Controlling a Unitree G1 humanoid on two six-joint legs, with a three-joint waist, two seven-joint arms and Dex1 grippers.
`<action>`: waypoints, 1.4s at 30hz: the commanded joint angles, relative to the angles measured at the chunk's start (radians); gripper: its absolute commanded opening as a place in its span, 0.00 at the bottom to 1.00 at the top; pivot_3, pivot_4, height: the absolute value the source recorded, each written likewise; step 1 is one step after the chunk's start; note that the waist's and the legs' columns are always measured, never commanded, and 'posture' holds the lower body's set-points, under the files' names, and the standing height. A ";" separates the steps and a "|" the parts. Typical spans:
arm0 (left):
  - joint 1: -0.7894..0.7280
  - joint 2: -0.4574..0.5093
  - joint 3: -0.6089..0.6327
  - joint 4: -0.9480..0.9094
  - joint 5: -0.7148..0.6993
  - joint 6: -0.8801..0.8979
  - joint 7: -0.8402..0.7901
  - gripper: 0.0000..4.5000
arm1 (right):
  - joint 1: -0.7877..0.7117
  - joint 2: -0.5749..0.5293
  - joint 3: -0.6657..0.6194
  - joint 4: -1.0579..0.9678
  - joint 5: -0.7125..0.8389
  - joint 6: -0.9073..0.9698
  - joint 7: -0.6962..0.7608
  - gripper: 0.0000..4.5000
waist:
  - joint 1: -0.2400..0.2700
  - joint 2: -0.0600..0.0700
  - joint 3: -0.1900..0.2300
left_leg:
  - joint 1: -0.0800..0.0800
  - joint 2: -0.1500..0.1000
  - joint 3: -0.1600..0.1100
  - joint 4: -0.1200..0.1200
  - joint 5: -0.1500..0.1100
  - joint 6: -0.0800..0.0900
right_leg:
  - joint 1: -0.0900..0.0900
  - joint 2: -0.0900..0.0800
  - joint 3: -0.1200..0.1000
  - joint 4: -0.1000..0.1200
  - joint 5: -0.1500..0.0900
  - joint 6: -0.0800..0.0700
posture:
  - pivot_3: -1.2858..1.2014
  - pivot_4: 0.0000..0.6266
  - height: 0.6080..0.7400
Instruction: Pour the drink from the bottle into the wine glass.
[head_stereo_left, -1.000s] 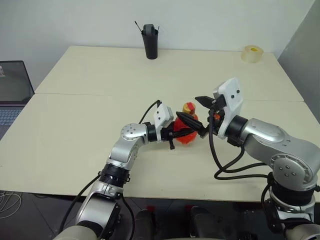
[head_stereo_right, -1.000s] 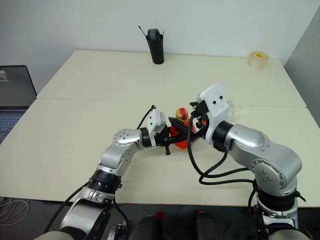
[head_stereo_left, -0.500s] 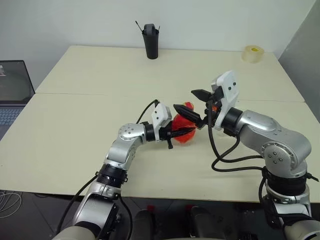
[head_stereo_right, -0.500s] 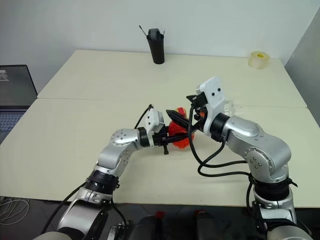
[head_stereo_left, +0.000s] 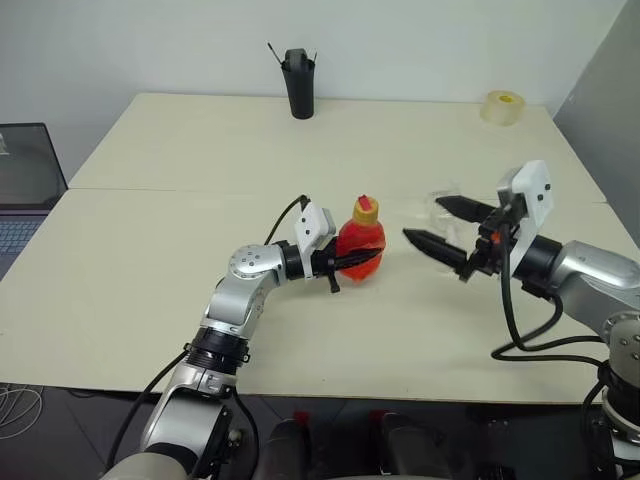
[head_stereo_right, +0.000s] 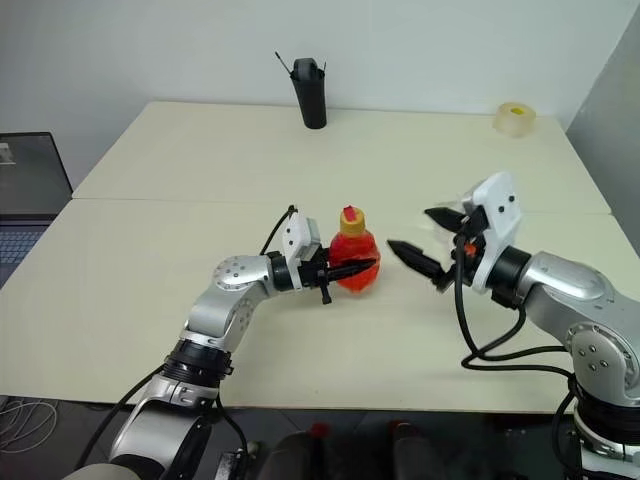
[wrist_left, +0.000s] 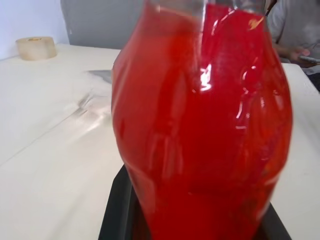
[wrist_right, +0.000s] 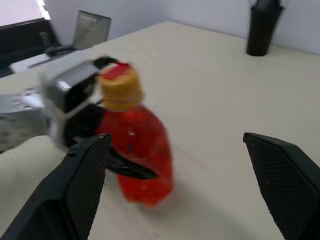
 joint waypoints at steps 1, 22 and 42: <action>-0.022 -0.001 0.019 -0.019 -0.010 -0.037 0.002 0.18 | -0.076 0.022 0.062 -0.014 0.015 -0.008 -0.013 1.00 | 0.001 0.000 0.000 | 0.000 0.000 -0.001 0.000 0.000 0.000 | 0.000 0.000 0.000 0.000 0.000 0.000 | 0.52 0.24 1.00; 0.001 -0.016 0.014 -0.052 -0.015 -0.039 0.022 0.17 | -0.265 0.253 0.214 0.276 -0.234 -0.123 -0.128 1.00 | 0.007 0.000 0.000 | -0.002 0.001 -0.001 0.000 0.000 0.000 | 0.000 -0.005 -0.002 0.000 0.000 0.000 | 0.52 0.24 1.00; -0.011 -0.014 0.009 -0.040 -0.018 -0.032 0.013 0.17 | -0.060 0.003 0.001 0.069 -0.027 0.022 0.008 1.00 | 0.006 0.000 0.000 | -0.002 0.000 -0.001 0.000 0.000 0.000 | 0.000 -0.005 -0.002 -0.001 0.000 0.000 | 0.52 0.24 1.00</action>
